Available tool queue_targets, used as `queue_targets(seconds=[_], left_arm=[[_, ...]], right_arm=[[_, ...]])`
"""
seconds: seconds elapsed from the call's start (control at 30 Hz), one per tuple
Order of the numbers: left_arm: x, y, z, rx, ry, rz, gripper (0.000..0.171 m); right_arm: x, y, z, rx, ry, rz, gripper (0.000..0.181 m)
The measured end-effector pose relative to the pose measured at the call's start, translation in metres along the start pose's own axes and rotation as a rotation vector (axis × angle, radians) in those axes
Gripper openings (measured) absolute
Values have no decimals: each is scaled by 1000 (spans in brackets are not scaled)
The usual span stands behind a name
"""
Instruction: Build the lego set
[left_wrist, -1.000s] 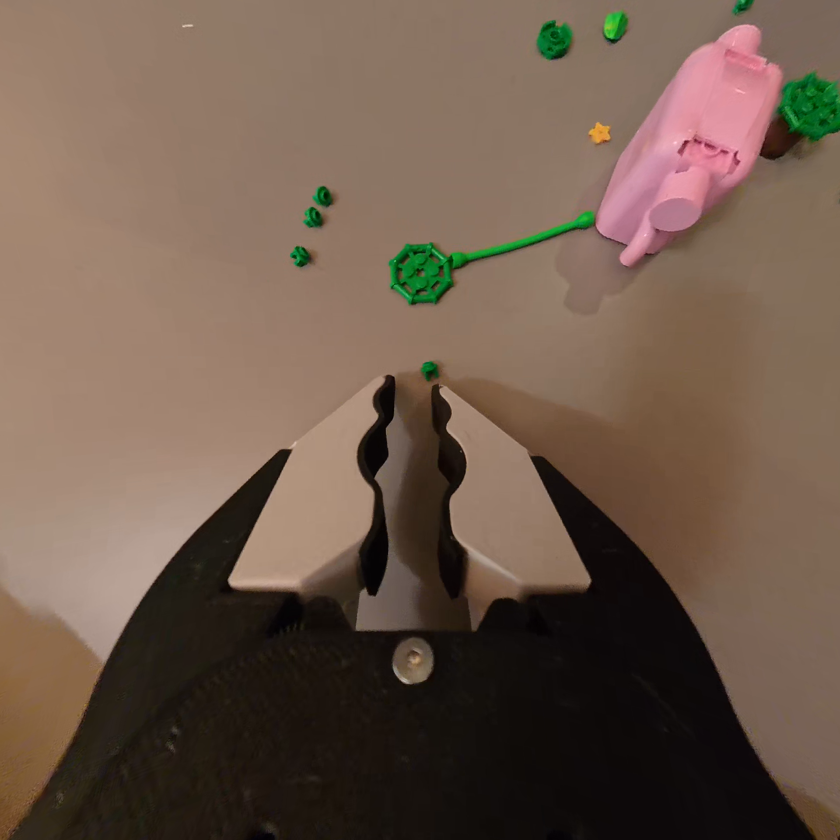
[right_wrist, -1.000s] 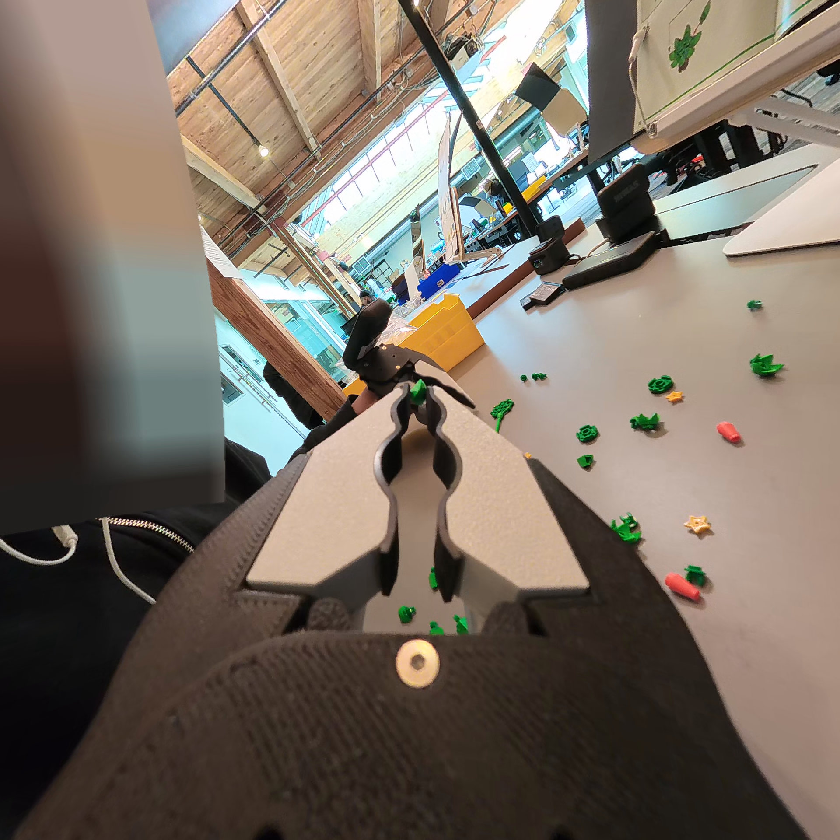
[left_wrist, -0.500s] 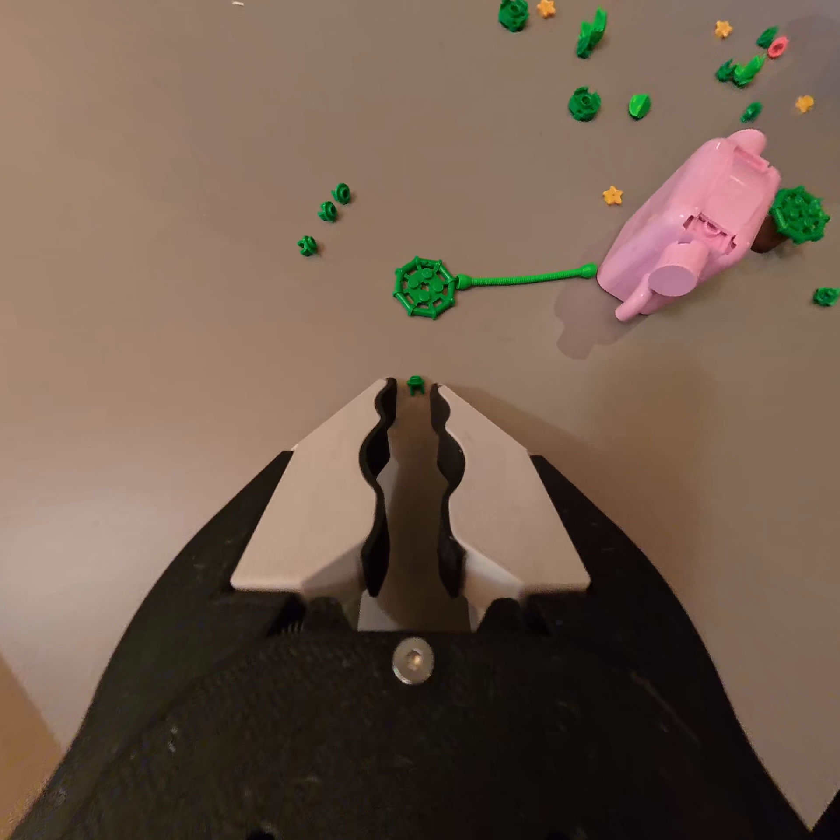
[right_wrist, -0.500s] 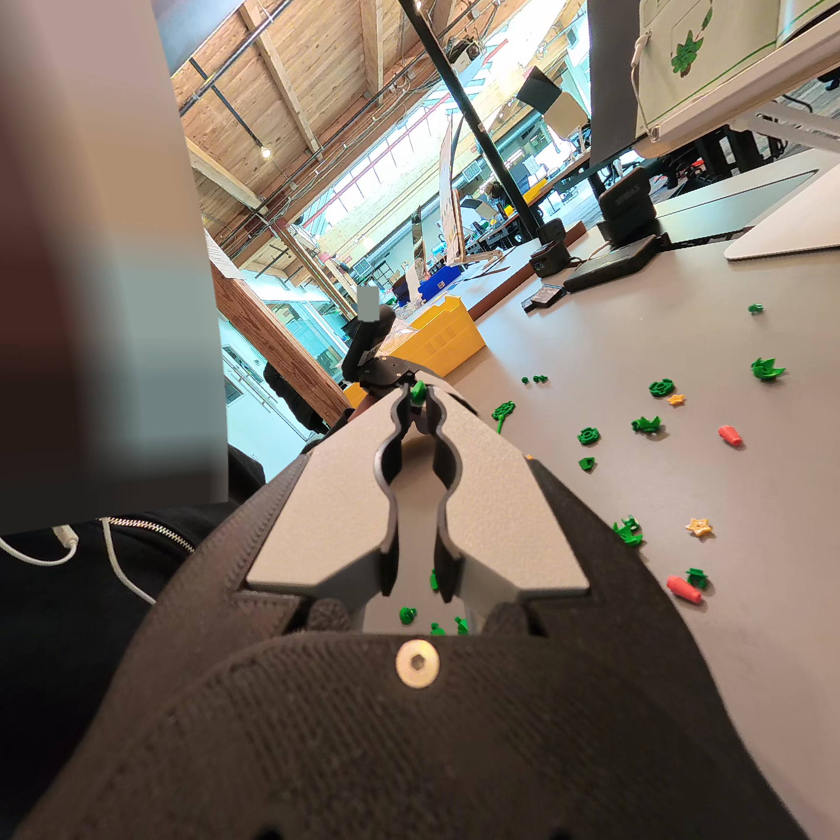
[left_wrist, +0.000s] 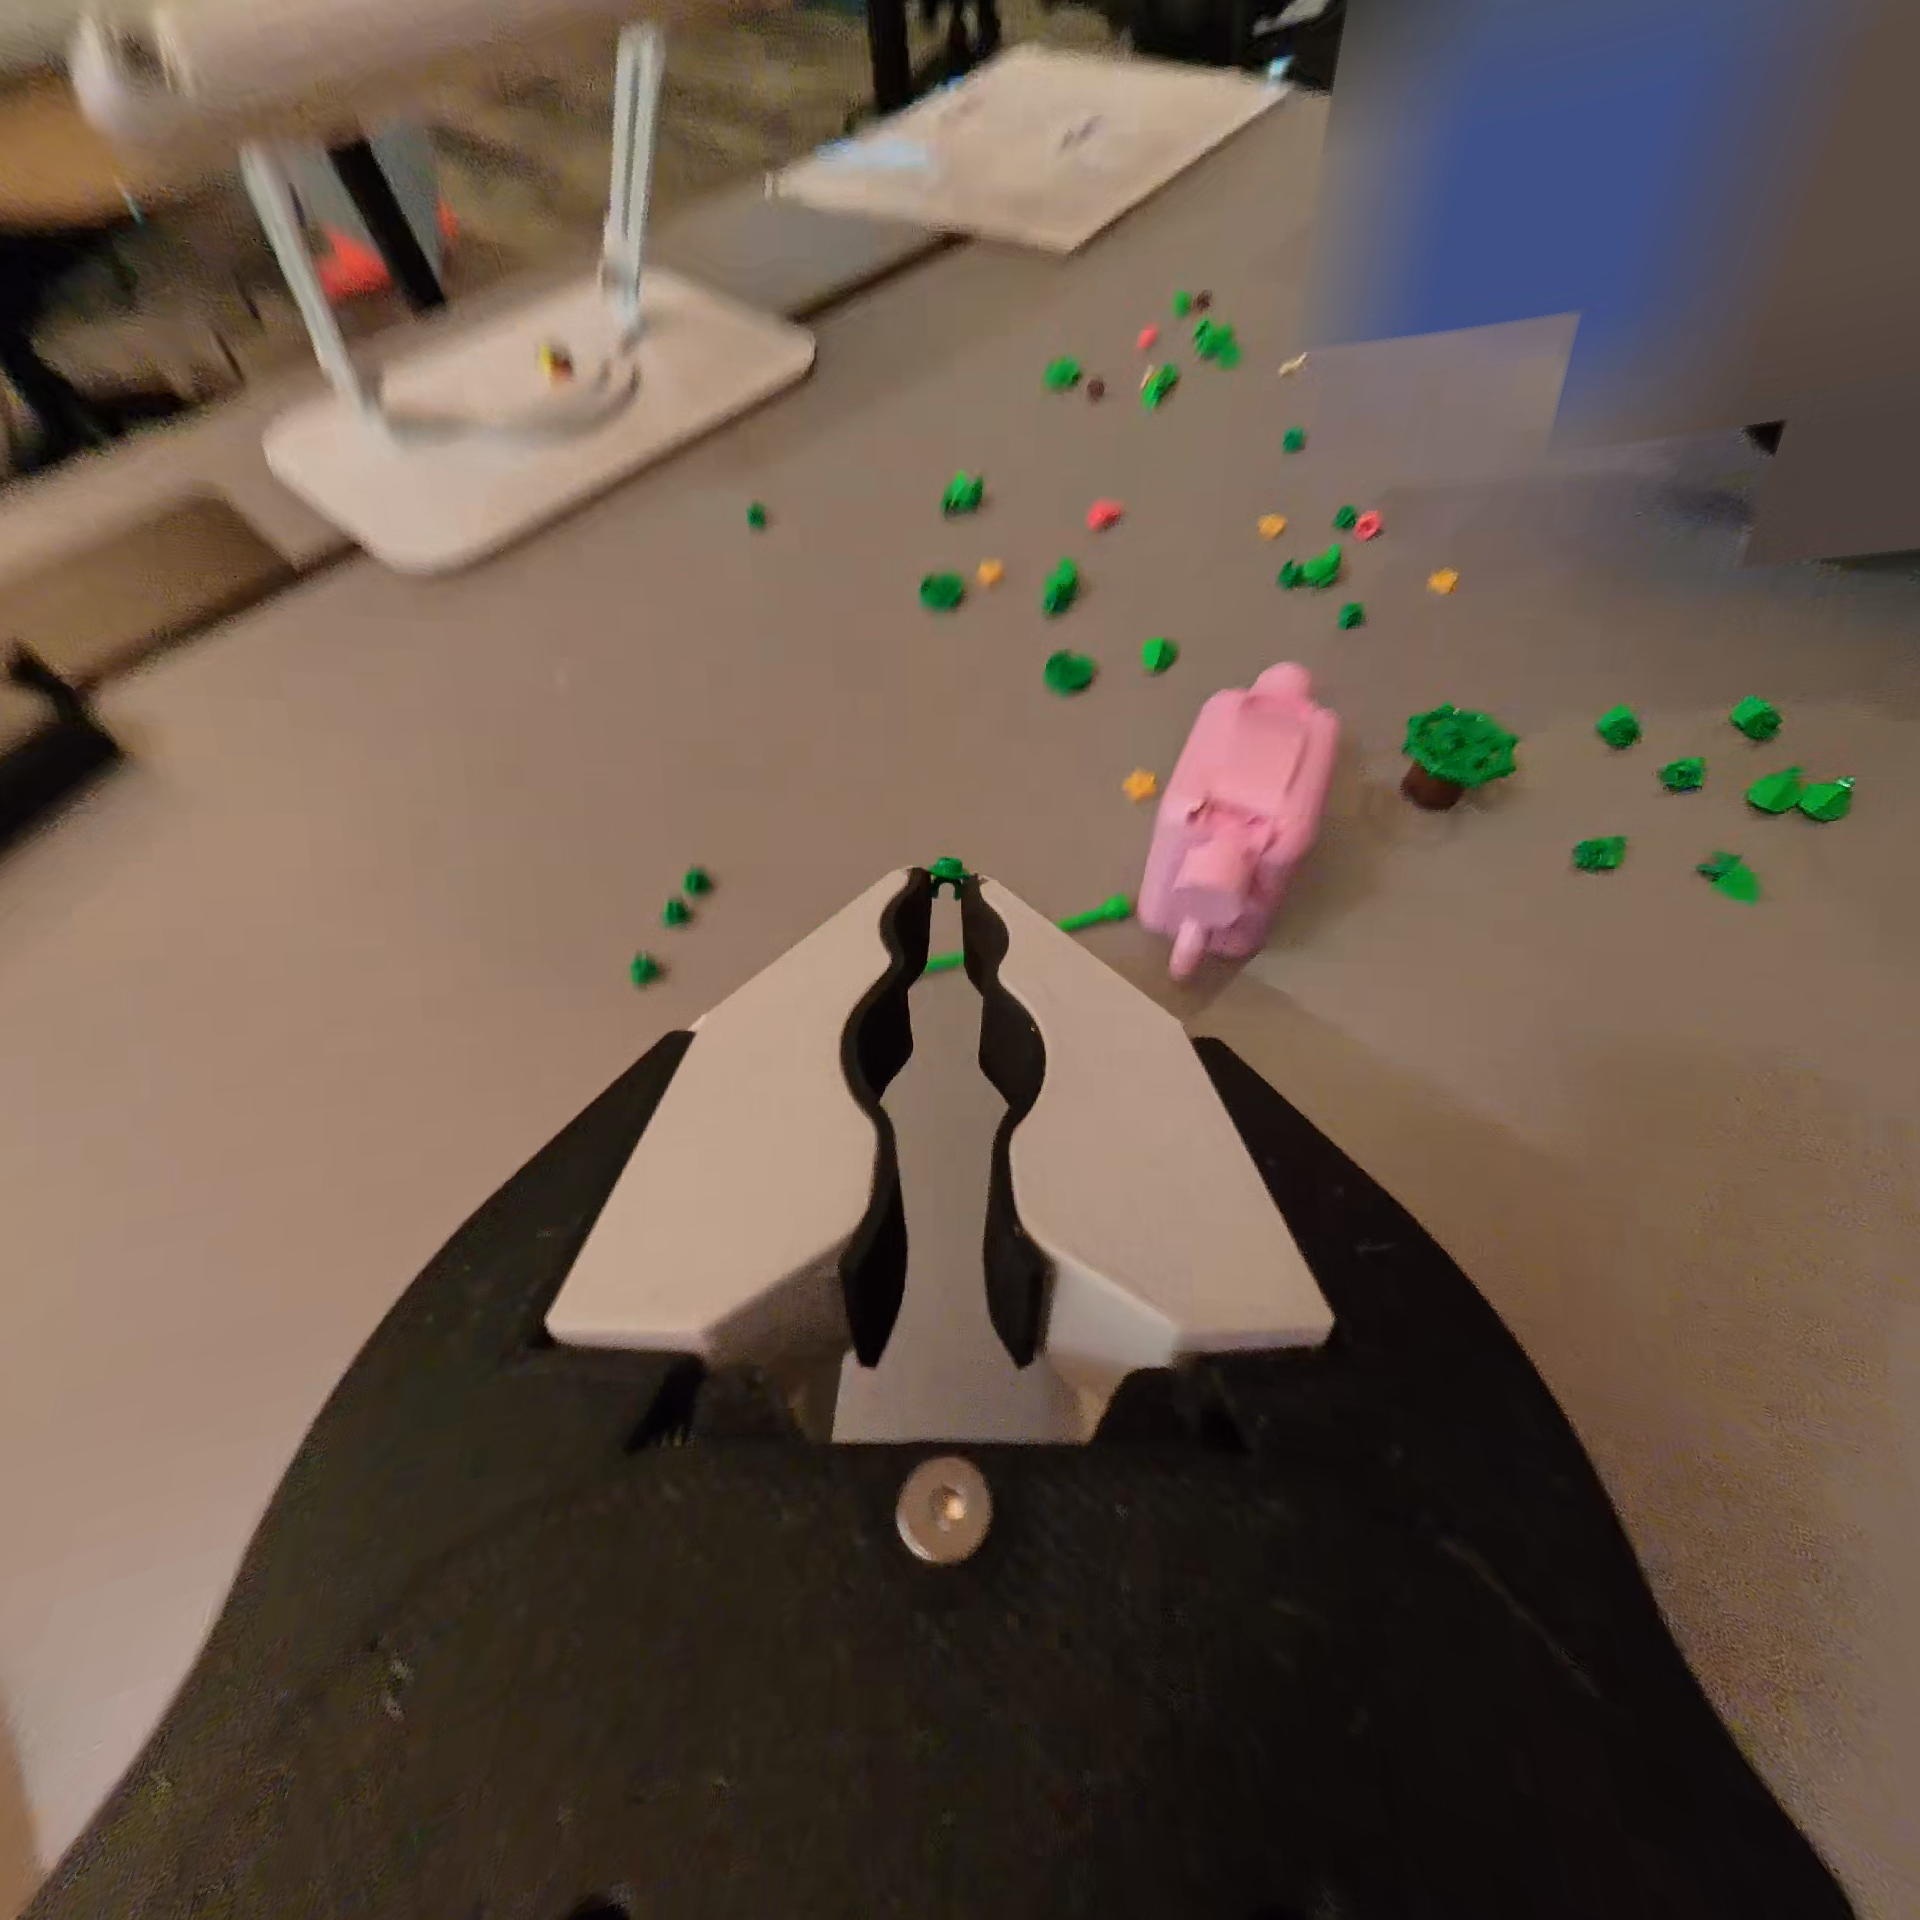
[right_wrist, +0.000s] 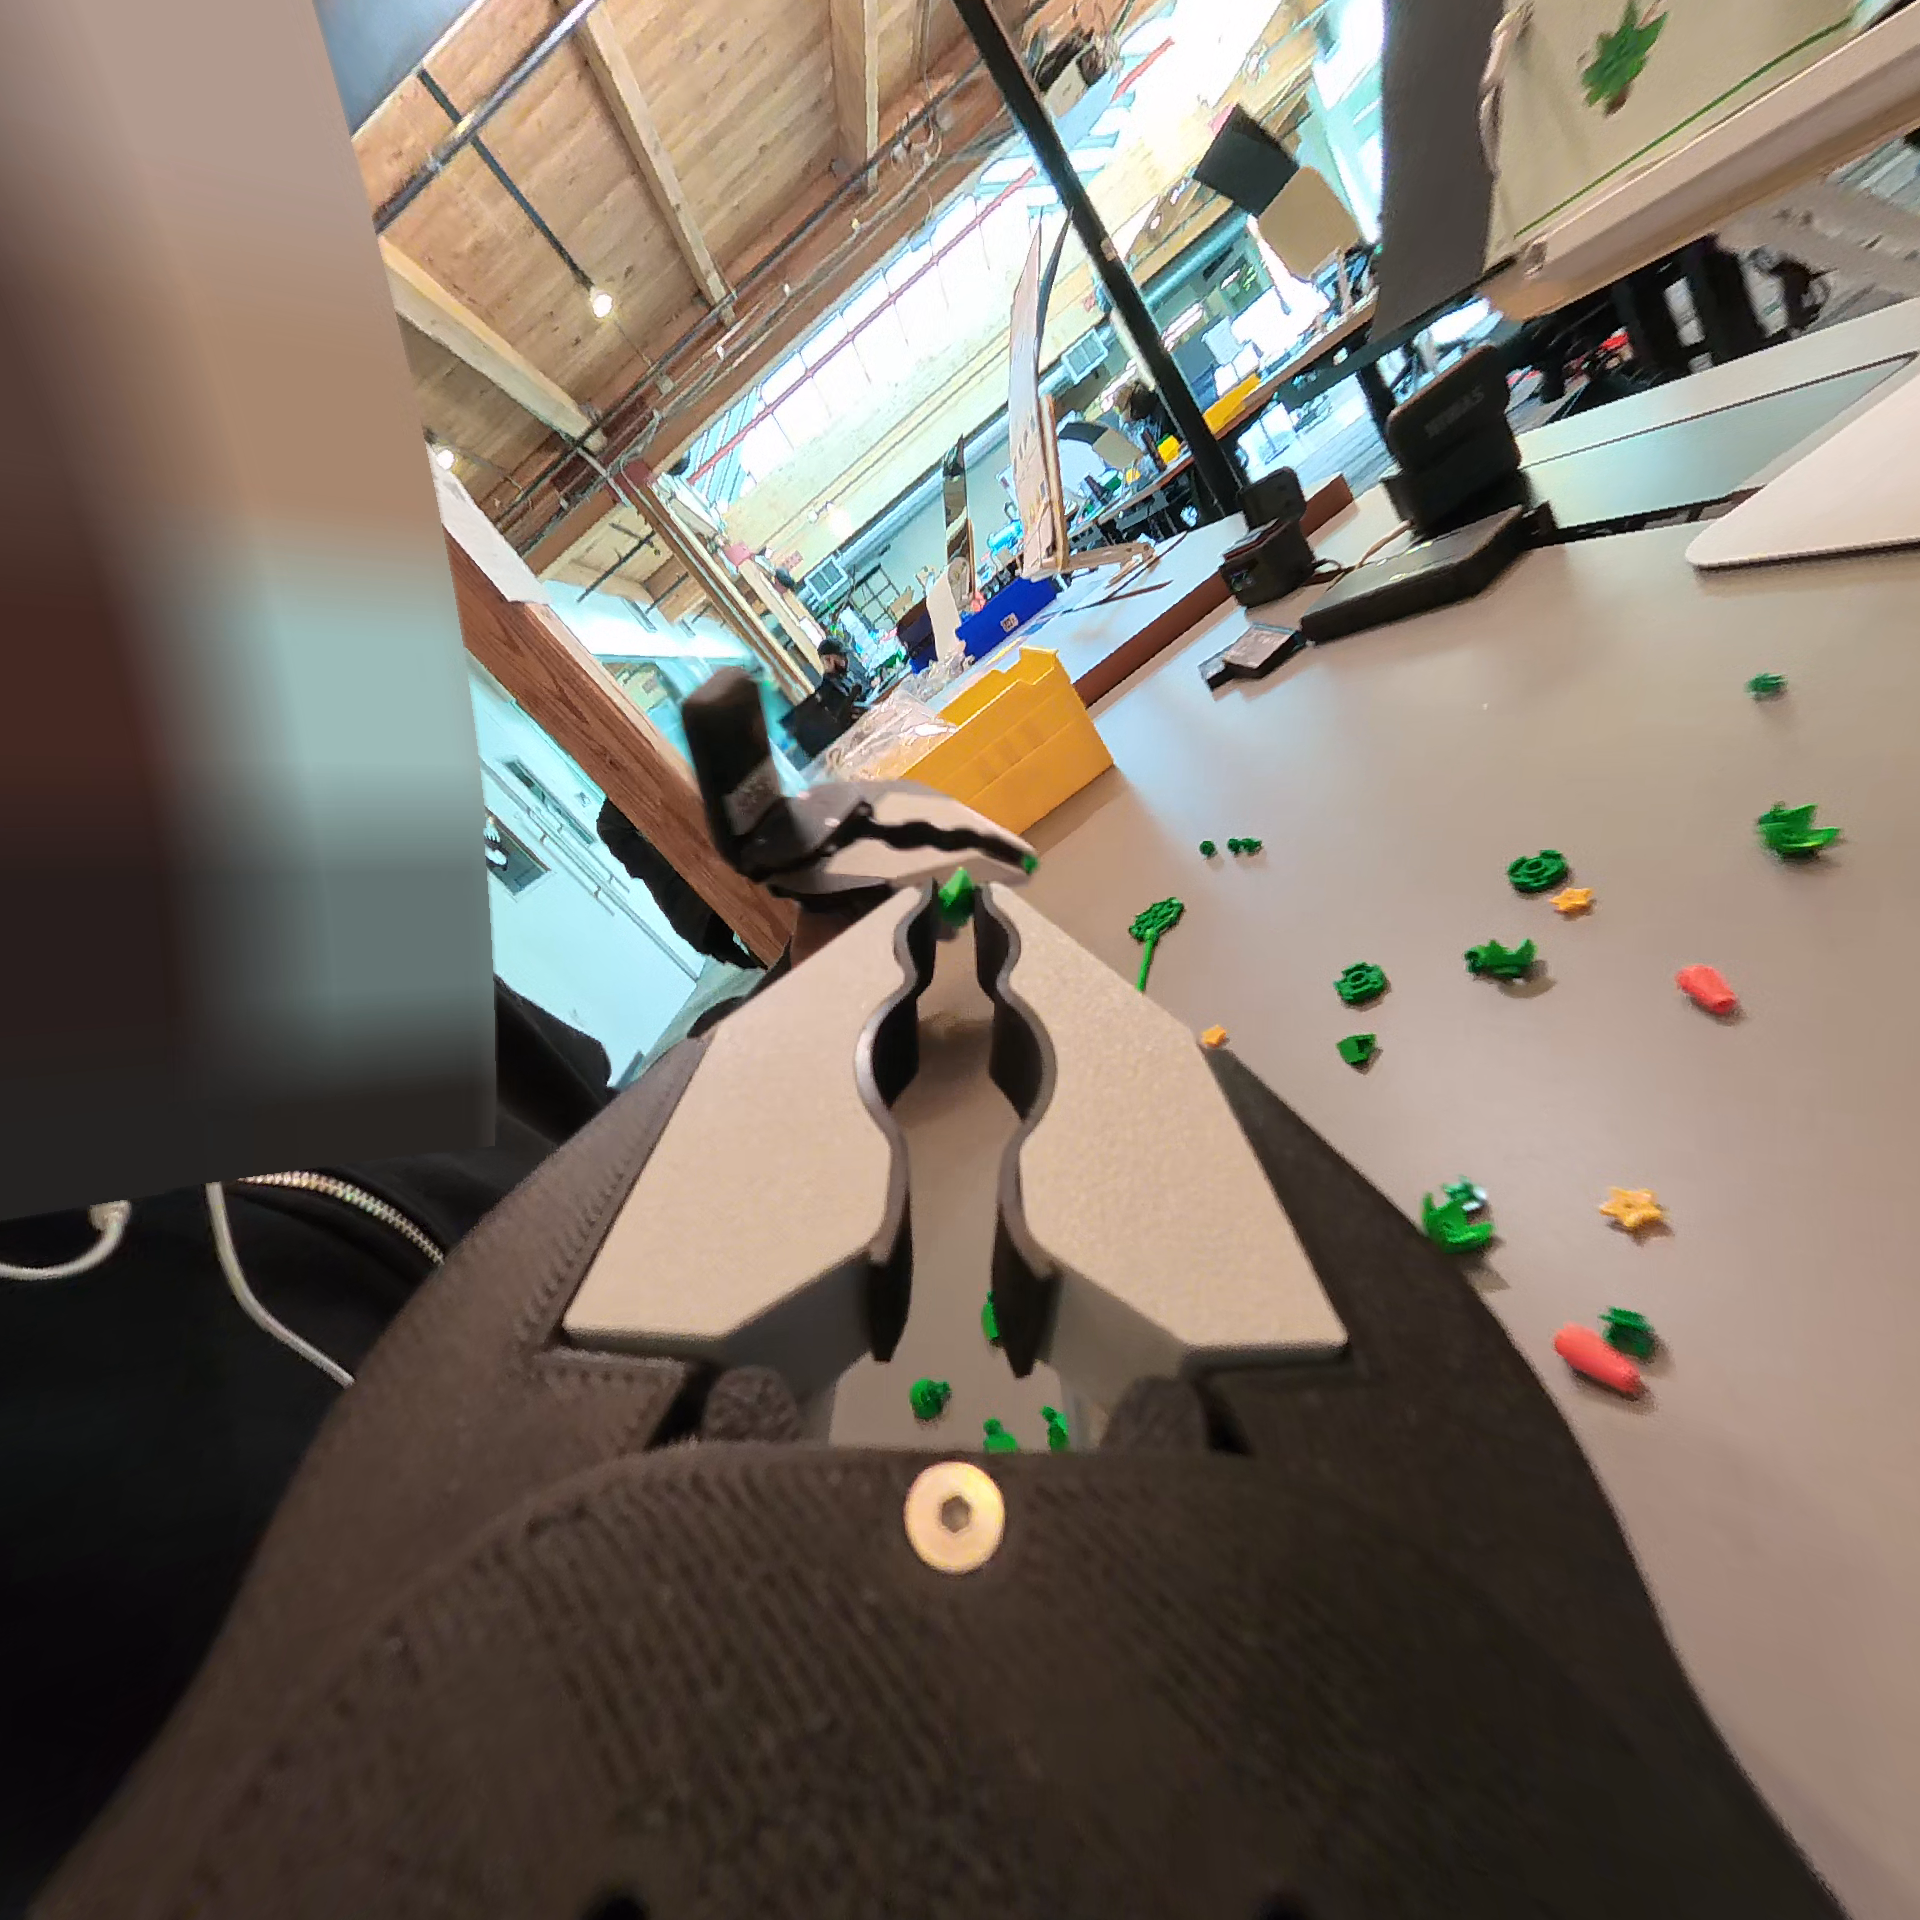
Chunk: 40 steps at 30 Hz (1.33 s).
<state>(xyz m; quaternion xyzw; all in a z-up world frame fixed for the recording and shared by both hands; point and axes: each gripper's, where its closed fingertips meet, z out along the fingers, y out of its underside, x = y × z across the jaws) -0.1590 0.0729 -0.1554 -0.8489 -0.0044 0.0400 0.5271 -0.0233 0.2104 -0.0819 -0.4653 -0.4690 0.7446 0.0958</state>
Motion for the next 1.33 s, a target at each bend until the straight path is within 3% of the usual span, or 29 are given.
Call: queue_targets(seconds=[0.23,0.37,0.5,0.73,1.33], left_arm=[[61,-57,13,156,-173,544,1],[84,-72,24,171,-335,863,2],[98,-75,38,150,-436,1059,2],[111,-85,40,191,-476,1088,1],[115,-84,45,227,-556,1264,0]], right_arm=[[-17,18,20,-32,-92,47,4],[-26,35,39,-51,-137,126,4],[-31,40,51,-4,-155,214,4],[-17,33,47,115,-144,434,4],[-17,46,53,70,-203,642,4]])
